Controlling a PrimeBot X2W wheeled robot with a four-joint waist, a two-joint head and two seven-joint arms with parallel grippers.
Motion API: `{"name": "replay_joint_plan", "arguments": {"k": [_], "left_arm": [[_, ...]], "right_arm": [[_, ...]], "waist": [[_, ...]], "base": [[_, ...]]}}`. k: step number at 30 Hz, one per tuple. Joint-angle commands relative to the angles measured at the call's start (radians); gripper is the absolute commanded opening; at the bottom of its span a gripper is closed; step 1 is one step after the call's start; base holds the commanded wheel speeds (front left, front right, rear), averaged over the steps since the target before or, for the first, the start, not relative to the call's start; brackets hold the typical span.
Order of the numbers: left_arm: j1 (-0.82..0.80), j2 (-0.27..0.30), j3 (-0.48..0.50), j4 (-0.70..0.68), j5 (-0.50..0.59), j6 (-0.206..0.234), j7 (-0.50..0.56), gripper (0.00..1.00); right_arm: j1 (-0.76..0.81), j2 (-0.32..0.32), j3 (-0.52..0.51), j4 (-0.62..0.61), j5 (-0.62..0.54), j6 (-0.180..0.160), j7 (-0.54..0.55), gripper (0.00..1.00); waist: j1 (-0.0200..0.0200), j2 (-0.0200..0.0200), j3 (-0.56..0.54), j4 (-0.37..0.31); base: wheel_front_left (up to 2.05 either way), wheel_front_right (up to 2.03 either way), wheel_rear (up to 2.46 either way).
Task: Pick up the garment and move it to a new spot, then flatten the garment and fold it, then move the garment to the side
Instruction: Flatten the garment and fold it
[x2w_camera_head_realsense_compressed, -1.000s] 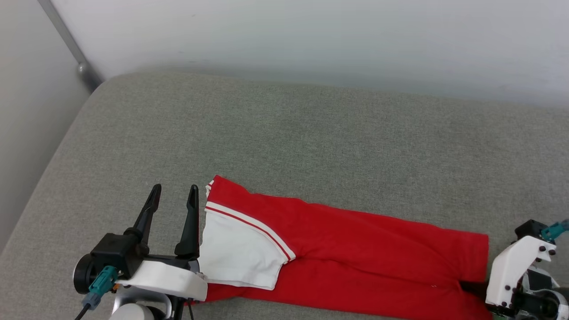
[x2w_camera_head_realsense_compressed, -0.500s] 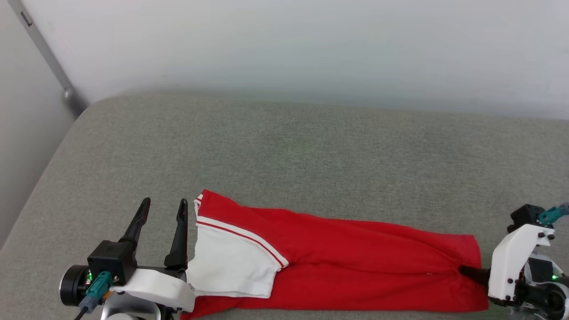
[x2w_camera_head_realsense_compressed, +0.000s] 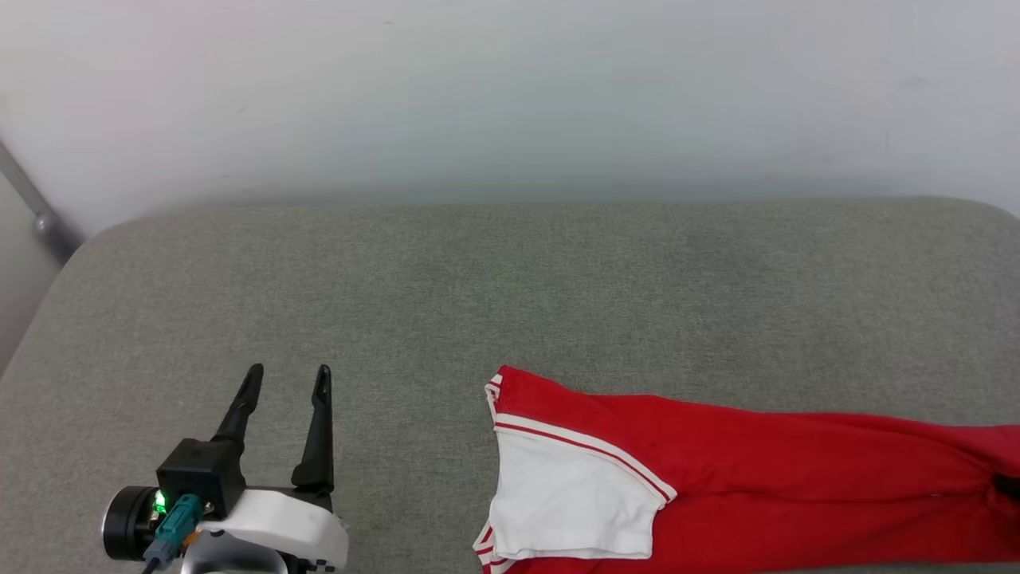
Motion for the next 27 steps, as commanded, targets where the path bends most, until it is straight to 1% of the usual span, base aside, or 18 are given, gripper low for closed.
{"name": "replay_joint_plan", "arguments": {"k": [1, 6, 9, 11, 13, 15, 18, 20, 24, 27], "left_arm": [[0.007, -0.001, -0.005, -0.003, 0.001, 0.003, -0.001, 1.0], [0.014, -0.004, -0.01, -0.01, 0.001, 0.01, 0.003, 1.0], [-0.005, 0.0, -0.009, -0.004, -0.007, -0.002, 0.005, 1.0], [-0.016, -0.002, -0.012, 0.003, -0.011, -0.009, 0.005, 1.0], [-0.027, -0.006, -0.02, 0.01, -0.011, -0.016, 0.005, 1.0], [-0.036, -0.01, -0.028, 0.017, -0.011, -0.021, 0.006, 1.0], [-0.052, -0.017, -0.036, 0.027, -0.012, -0.029, 0.005, 1.0], [-0.055, -0.021, -0.041, 0.036, -0.014, -0.033, 0.003, 1.0], [-0.069, -0.029, -0.045, 0.047, -0.018, -0.038, -0.002, 1.0], [-0.069, -0.031, -0.047, 0.052, -0.019, -0.039, -0.006, 1.0]], "right_arm": [[0.0, 0.027, -0.002, -0.015, 0.012, 0.0, 0.011, 0.0], [-0.031, 0.166, 0.025, -0.071, 0.111, 0.0, 0.075, 0.0], [-0.034, 0.255, 0.069, -0.099, 0.161, 0.0, 0.09, 0.0], [-0.037, 0.299, 0.109, -0.108, 0.184, 0.0, 0.092, 0.0], [-0.048, 0.328, 0.146, -0.093, 0.214, 0.0, 0.08, 0.0], [-0.051, 0.346, 0.2, -0.063, 0.25, 0.0, 0.06, 0.0], [-0.075, 0.354, 0.294, -0.01, 0.326, 0.0, 0.006, 0.0], [-0.088, 0.355, 0.384, 0.033, 0.397, 0.0, -0.05, 0.0], [-0.134, 0.353, 0.543, 0.096, 0.493, 0.0, -0.174, 0.0], [-0.164, 0.353, 0.64, 0.141, 0.524, 0.0, -0.25, 0.0]], "waist": [[0.0, -0.0001, 0.001, -0.004], [0.0, -0.0001, 0.007, -0.007], [0.0, -0.0001, 0.014, 0.005], [0.0, -0.0001, 0.019, 0.016], [0.0, -0.0001, 0.021, 0.03], [0.0, -0.0001, 0.023, 0.046], [0.0, -0.0001, 0.026, 0.067], [0.0, -0.0001, 0.025, 0.08], [0.0, -0.0001, 0.031, 0.103], [0.0, -0.0001, 0.036, 0.115]], "base": [[0.0, 0.0, 0.0], [0.0, 0.0, 0.0], [0.0, 0.0, 0.0], [0.0, 0.0, 0.0], [0.0, 0.0, 0.0], [0.0, 0.0, 0.0], [0.0, 0.0, 0.0], [0.0, 0.0, 0.0], [0.0, 0.0, 0.0], [0.0, 0.0, 0.0]]}}
